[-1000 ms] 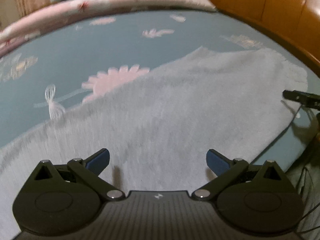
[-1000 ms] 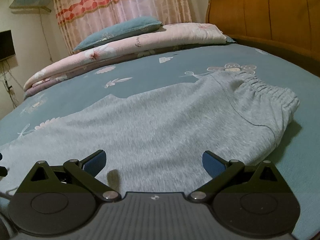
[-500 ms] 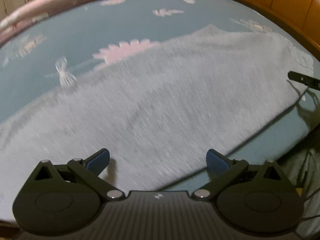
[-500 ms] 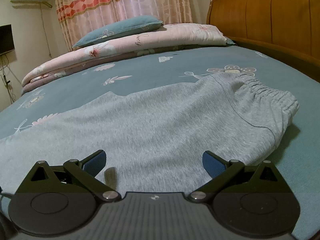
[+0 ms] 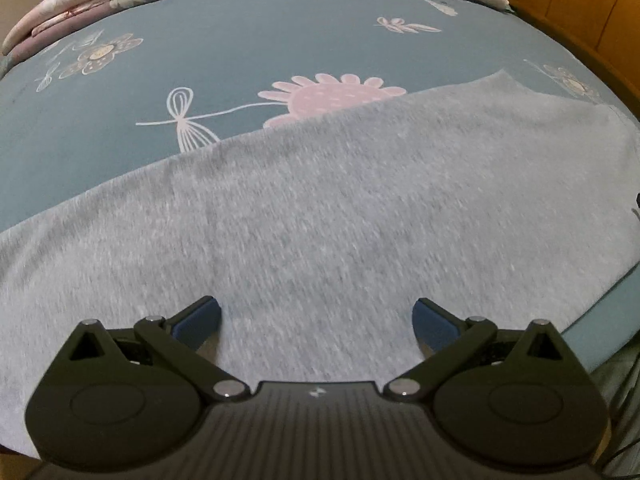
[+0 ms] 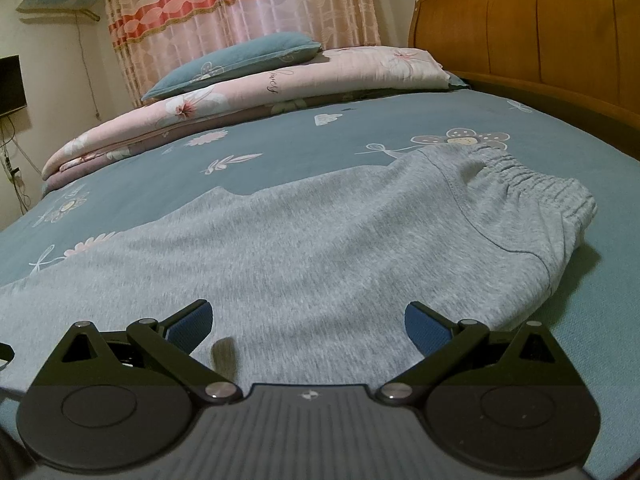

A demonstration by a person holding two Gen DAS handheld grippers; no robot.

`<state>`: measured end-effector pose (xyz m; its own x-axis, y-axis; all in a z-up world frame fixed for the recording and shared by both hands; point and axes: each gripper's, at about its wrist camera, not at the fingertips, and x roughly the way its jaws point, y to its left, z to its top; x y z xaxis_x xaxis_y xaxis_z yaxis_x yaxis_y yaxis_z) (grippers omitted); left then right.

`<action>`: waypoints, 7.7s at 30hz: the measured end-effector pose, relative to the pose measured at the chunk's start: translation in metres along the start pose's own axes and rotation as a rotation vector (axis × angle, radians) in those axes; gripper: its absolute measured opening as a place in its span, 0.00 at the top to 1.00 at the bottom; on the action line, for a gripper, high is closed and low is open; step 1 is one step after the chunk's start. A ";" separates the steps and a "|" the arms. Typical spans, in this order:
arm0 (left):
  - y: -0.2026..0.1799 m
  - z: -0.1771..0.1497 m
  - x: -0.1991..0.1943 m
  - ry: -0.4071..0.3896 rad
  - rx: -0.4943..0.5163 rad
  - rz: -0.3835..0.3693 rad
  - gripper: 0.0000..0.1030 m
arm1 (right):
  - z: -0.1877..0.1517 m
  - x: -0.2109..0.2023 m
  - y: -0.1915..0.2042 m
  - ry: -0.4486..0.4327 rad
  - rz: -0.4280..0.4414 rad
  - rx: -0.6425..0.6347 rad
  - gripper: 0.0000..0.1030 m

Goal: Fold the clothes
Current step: 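Smooth the grey sweatpants fabric with both open grippers, then move the left gripper to the elastic cuff of the sweatpants, then close the left gripper on the cuff and lift it, then carry the held cuff with the left gripper over the other leg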

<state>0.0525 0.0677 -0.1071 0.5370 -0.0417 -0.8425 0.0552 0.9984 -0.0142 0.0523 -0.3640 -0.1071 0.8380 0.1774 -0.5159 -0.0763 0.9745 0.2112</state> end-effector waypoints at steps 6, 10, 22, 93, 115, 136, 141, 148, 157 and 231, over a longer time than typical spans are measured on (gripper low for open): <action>0.001 0.002 0.001 0.011 0.003 -0.002 0.01 | 0.001 0.001 0.002 0.001 -0.009 -0.001 0.00; 0.000 0.006 0.001 0.037 -0.008 -0.001 0.01 | 0.002 0.002 0.002 0.002 -0.012 0.008 0.00; 0.004 -0.001 -0.005 0.048 -0.018 0.014 0.01 | 0.005 0.003 0.005 0.018 -0.031 0.037 0.00; 0.244 -0.075 -0.096 -0.358 -0.657 -0.072 0.01 | -0.024 0.001 0.053 0.016 -0.094 -0.191 0.00; 0.269 -0.149 -0.068 -0.333 -1.096 -0.231 0.01 | -0.025 0.001 0.053 0.011 -0.098 -0.187 0.00; 0.300 -0.164 -0.026 -0.561 -1.301 -0.547 0.01 | -0.025 0.000 0.053 0.013 -0.104 -0.182 0.00; 0.304 -0.161 -0.023 -0.544 -1.287 -0.548 0.01 | -0.017 -0.001 0.060 0.069 -0.104 -0.213 0.00; 0.308 -0.159 -0.022 -0.503 -1.242 -0.572 0.01 | 0.022 -0.039 0.129 0.042 0.079 -0.532 0.00; 0.312 -0.173 -0.020 -0.527 -1.229 -0.627 0.02 | 0.035 -0.042 0.317 -0.068 0.389 -0.912 0.12; 0.291 -0.119 -0.033 -0.394 -1.052 -0.331 0.81 | -0.022 -0.016 0.460 0.051 0.433 -1.135 0.49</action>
<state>-0.0489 0.3643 -0.1474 0.8611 -0.1298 -0.4916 -0.3837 0.4687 -0.7957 -0.0083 0.0841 -0.0196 0.6059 0.4985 -0.6199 -0.7954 0.3953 -0.4595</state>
